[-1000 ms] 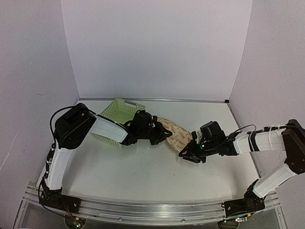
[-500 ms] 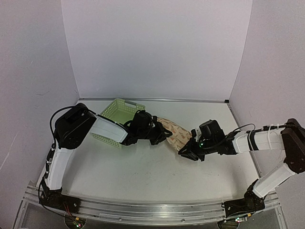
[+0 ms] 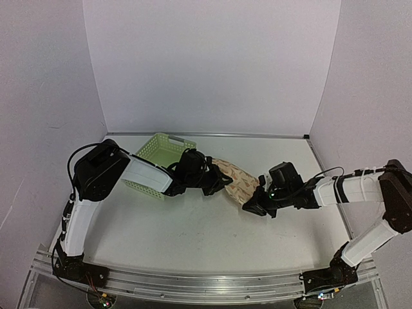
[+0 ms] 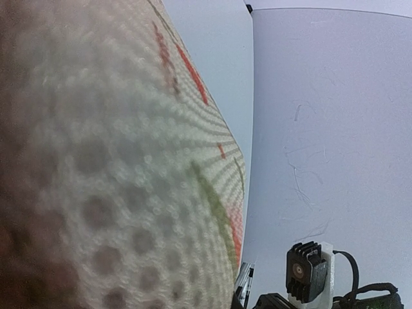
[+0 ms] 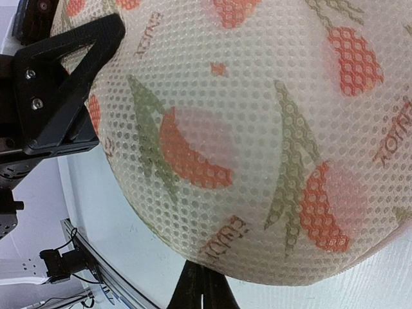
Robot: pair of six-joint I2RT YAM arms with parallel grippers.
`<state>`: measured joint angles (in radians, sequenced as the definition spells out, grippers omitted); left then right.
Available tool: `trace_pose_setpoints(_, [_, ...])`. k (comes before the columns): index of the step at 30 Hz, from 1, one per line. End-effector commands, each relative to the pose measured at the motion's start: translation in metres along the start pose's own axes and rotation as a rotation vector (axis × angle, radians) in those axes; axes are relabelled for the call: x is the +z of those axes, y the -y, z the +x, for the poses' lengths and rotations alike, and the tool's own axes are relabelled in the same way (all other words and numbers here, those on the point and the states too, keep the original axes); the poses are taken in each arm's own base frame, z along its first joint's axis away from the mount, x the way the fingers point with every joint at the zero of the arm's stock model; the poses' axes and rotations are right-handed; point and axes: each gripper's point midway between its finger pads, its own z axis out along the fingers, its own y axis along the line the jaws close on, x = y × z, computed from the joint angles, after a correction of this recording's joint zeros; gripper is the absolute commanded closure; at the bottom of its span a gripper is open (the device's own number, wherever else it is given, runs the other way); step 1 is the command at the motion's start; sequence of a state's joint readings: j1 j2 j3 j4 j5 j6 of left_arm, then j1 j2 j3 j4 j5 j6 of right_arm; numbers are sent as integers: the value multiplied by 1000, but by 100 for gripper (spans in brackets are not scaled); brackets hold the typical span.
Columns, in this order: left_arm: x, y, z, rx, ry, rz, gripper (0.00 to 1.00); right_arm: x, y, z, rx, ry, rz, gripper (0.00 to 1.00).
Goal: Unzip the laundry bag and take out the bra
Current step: Pick up the zipper from the laundry bag, then unzip the zipper of the laundry bag.
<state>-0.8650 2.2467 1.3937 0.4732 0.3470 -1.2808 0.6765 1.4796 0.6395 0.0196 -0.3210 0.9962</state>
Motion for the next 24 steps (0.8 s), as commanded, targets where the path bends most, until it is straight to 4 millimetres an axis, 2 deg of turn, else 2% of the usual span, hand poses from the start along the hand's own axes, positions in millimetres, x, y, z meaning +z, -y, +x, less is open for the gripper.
trace_pose_setpoints(1, [-4,41,-1,43,1,110,100,-5,-14,-13,-25,54,-46,100])
trace_pose_setpoints(6, [-5,45,1,47,-16,123,100,-9,-6,-5,-49,41,-45,100])
trace_pose_setpoints(10, [-5,53,2,52,-36,141,100,-14,8,2,-57,25,-38,100])
trace_pose_setpoints(15, [-10,59,-3,60,-46,159,100,-26,17,4,-80,40,-41,100])
trace_pose_setpoints(24, [-10,59,-5,60,-98,178,100,-47,34,10,-178,56,1,100])
